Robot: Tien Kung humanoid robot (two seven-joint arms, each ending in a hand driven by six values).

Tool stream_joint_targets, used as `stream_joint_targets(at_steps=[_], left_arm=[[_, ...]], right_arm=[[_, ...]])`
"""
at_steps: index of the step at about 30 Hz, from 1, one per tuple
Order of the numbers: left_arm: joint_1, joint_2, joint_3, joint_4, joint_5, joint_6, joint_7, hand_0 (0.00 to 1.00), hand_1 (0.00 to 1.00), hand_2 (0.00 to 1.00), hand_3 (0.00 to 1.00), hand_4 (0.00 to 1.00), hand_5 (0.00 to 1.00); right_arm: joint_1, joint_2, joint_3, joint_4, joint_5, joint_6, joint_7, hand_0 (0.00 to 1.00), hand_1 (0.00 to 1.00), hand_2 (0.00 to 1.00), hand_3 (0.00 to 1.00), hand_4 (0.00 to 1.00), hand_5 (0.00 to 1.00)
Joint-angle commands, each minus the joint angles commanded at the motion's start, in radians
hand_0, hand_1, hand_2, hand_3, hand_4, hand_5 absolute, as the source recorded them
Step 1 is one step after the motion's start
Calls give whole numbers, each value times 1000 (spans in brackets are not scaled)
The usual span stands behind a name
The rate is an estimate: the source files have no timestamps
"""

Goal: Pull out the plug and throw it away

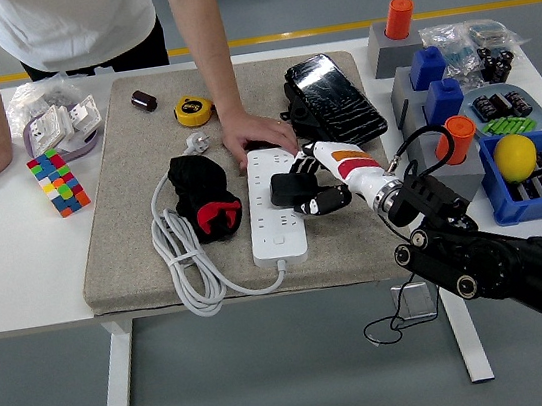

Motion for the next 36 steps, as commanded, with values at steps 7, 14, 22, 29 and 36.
stream_joint_targets(at_steps=[7, 14, 22, 29, 36], left_arm=[[0, 0, -1, 0, 1, 0, 1, 531, 666, 693, 666, 837, 682], [2, 0, -3, 1, 3, -1, 2, 531, 666, 694, 667, 838, 682], [2, -1, 3, 0, -4, 0, -2, 531, 666, 694, 666, 837, 682], [2, 1, 0, 1, -1, 0, 0, 531, 666, 694, 667, 839, 683], [1, 2, 5, -1, -8, 2, -4, 531, 666, 694, 667, 839, 683]], right_arm=[[2, 0, 2, 4, -2, -10, 14, 375, 462, 495, 541, 856, 2], [3, 0, 13, 14, 0, -11, 24, 319, 366, 446, 537, 868, 2], [2, 0, 33, 29, -5, -12, 25, 317, 343, 431, 536, 880, 2], [-7, 0, 64, 51, -10, -13, 25, 314, 341, 429, 536, 880, 2], [-24, -8, 100, 92, -21, -15, 25, 312, 335, 426, 535, 883, 2]])
